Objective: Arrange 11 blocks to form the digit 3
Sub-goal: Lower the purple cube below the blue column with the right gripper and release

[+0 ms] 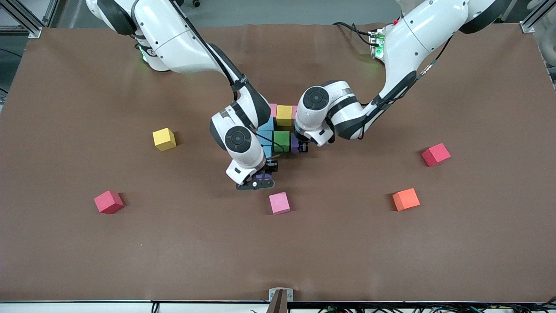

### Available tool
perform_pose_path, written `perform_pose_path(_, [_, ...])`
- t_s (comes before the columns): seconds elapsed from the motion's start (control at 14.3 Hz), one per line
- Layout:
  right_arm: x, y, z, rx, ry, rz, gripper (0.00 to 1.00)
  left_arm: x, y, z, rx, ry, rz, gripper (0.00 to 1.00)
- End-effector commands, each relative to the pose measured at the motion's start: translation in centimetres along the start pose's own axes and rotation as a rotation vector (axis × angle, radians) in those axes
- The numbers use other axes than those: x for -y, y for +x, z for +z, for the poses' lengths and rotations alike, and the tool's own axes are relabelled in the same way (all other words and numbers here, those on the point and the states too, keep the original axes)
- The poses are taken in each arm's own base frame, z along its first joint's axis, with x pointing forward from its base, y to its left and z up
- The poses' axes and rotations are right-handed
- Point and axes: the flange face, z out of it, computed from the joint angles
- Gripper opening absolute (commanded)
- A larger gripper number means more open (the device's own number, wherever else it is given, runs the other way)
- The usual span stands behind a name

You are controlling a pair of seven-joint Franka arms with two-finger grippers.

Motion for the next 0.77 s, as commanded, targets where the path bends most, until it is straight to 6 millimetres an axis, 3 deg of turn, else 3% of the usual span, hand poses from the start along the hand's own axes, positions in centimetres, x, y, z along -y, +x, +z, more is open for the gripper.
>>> perform_pose_path(0.0, [0.14, -0.72, 0.53, 0.009, 0.0, 0.015, 0.16, 0.34, -0.22, 0.04, 0.003, -0.018, -0.007, 0.2])
perform_pose_path(0.49, [0.57, -1.19, 0.99, 0.016, -0.005, 0.008, 0.22, 0.62, -0.63, 0.1, 0.01, -0.019, 0.0, 0.21])
perform_pose_path(0.56, [0.59, -1.18, 0.96, 0.018, -0.005, 0.007, 0.3, 0.53, -0.61, 0.05, 0.014, -0.021, -0.001, 0.21])
perform_pose_path(0.63, [0.59, -1.2, 0.97, 0.02, -0.005, 0.008, 0.49, 0.53, -0.61, 0.05, 0.014, -0.021, 0.0, 0.21])
perform_pose_path(0.7, [0.64, -1.17, 0.81, 0.02, -0.002, 0.01, 0.79, 0.53, -0.61, 0.05, 0.014, -0.021, -0.001, 0.22])
